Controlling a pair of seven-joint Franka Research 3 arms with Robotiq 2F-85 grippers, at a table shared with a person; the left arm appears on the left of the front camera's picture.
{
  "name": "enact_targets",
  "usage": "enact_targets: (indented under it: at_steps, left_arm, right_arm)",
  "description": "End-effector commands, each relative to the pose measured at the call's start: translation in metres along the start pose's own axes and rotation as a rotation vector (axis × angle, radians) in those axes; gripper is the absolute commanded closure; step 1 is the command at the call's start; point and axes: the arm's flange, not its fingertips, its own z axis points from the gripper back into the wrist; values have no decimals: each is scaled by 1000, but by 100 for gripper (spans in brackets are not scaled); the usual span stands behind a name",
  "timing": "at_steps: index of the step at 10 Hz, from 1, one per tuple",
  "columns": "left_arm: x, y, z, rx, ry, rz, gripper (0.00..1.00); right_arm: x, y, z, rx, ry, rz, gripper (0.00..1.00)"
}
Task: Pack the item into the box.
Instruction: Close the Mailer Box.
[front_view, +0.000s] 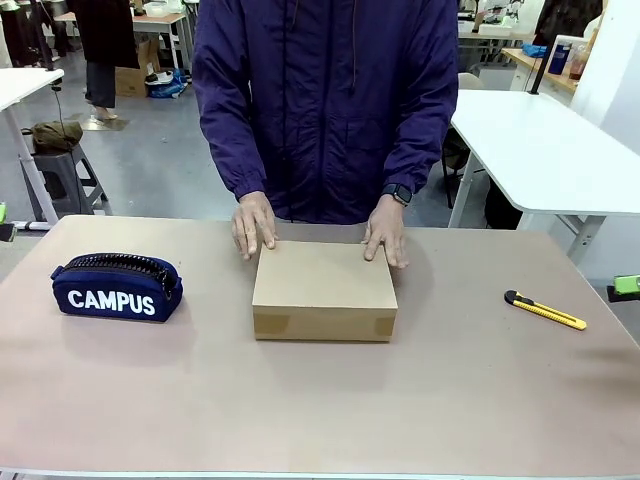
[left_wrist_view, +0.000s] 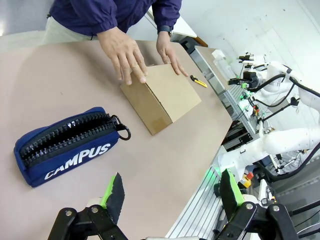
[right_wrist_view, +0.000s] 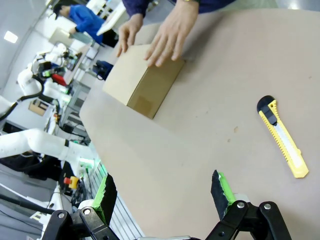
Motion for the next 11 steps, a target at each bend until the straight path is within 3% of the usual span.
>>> enact_targets:
  at_steps: [1,11]
  left_arm:
    - [-1,-2,2,-16,-18,1,0]
    - [-1,-2,2,-16,-18,1,0]
  right_arm:
    - [-3,2,1,-2,-6,-1,0]
    - [-3,2,1,-2,-6,-1,0]
